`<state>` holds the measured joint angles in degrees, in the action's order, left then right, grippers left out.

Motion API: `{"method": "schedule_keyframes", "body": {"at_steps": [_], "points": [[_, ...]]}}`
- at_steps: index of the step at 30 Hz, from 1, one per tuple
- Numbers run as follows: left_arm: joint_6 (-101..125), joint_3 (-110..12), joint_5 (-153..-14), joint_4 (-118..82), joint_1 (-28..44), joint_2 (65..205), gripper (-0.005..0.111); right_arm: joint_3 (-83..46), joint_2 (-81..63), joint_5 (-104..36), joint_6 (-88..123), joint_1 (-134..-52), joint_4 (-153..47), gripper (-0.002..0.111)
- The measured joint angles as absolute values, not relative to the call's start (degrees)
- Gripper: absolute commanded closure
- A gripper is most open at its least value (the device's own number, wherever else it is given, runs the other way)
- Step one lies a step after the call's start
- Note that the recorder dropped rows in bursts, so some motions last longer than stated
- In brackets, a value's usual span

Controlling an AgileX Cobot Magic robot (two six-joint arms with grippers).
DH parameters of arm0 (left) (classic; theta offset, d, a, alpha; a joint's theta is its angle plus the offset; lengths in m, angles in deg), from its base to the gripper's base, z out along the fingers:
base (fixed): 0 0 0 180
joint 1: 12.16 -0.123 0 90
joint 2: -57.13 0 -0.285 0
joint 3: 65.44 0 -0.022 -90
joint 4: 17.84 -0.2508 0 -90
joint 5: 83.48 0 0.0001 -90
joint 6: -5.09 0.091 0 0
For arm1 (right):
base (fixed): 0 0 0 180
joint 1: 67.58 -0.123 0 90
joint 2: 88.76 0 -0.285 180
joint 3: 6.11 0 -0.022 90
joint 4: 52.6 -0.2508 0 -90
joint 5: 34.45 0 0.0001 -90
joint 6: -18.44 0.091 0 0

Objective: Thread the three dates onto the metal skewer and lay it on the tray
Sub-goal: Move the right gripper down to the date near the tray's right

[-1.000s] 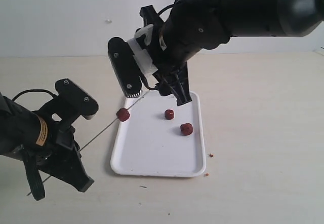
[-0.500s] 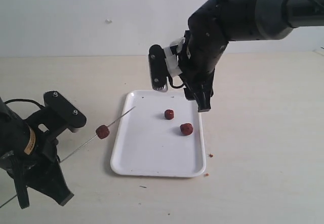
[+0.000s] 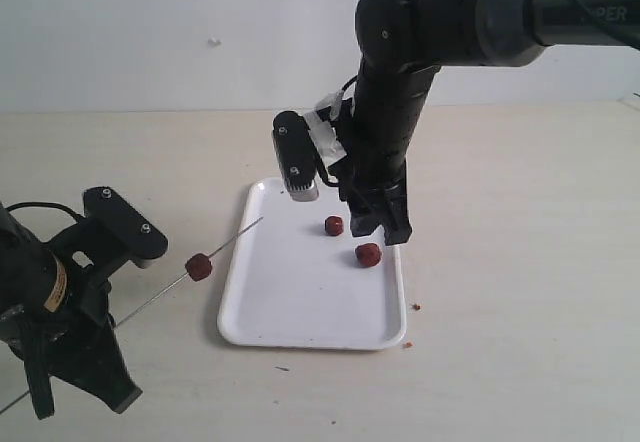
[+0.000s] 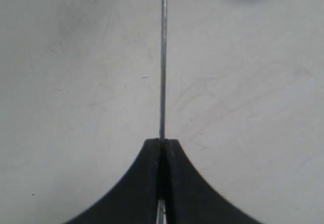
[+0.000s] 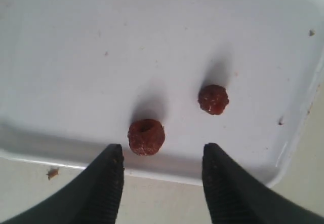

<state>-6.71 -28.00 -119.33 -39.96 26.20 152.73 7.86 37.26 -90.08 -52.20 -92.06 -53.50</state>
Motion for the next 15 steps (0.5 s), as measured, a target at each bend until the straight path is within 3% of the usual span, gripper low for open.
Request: {"method": "schedule_keyframes", "body": {"at_steps": [9,15], "points": [[-7.59,-28.0,-119.23,-39.87,26.2,152.73,0.107,6.59,37.26,-90.63,-59.97,-86.84,-59.36,0.06],[-8.32,-28.0,-119.11,-39.87,26.2,152.73,0.107,4.6,37.26,-89.91,-68.87,-85.45,-65.13,0.05]]}}
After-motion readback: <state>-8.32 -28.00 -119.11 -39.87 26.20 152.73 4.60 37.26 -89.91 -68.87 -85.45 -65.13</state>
